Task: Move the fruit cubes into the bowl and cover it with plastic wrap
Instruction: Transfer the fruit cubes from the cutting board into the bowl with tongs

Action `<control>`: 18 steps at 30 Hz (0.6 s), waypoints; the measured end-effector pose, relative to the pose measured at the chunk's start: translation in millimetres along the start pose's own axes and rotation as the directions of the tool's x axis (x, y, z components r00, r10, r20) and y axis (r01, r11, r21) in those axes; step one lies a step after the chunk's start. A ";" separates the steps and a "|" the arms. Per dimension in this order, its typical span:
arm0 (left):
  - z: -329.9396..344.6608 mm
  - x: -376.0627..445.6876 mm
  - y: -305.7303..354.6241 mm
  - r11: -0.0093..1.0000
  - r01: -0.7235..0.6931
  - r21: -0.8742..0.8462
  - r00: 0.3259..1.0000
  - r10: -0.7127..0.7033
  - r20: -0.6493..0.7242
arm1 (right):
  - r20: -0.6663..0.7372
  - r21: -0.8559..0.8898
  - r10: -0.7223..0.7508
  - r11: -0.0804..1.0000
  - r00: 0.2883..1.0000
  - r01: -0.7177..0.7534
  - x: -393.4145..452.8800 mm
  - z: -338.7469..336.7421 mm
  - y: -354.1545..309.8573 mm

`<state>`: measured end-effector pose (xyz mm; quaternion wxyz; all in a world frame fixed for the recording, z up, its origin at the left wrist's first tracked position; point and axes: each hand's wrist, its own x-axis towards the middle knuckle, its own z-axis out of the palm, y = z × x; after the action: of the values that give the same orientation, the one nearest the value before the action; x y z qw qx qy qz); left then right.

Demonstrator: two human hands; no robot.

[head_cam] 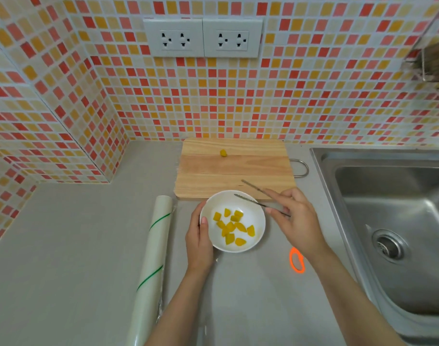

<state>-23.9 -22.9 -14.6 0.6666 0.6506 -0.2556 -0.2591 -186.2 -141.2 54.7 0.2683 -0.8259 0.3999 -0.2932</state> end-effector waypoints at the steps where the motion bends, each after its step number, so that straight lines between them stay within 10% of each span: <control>1: 0.1 0.0 0.3 1.000 0.001 -0.003 1.000 -0.001 -0.002 | -0.010 0.017 0.012 1.000 1.000 -0.012 4.9 0.1 0.9; 18: -1.5 2.0 -7.2 0.999 -0.035 -0.020 0.999 0.035 -0.001 | 0.142 -0.361 0.324 0.897 0.935 -0.256 156.6 92.4 2.7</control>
<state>-21.5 -23.3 -21.8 0.6774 0.6395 -0.2642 -0.2498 -43.4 -251.5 31.9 0.2028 -0.8152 0.5344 -0.0931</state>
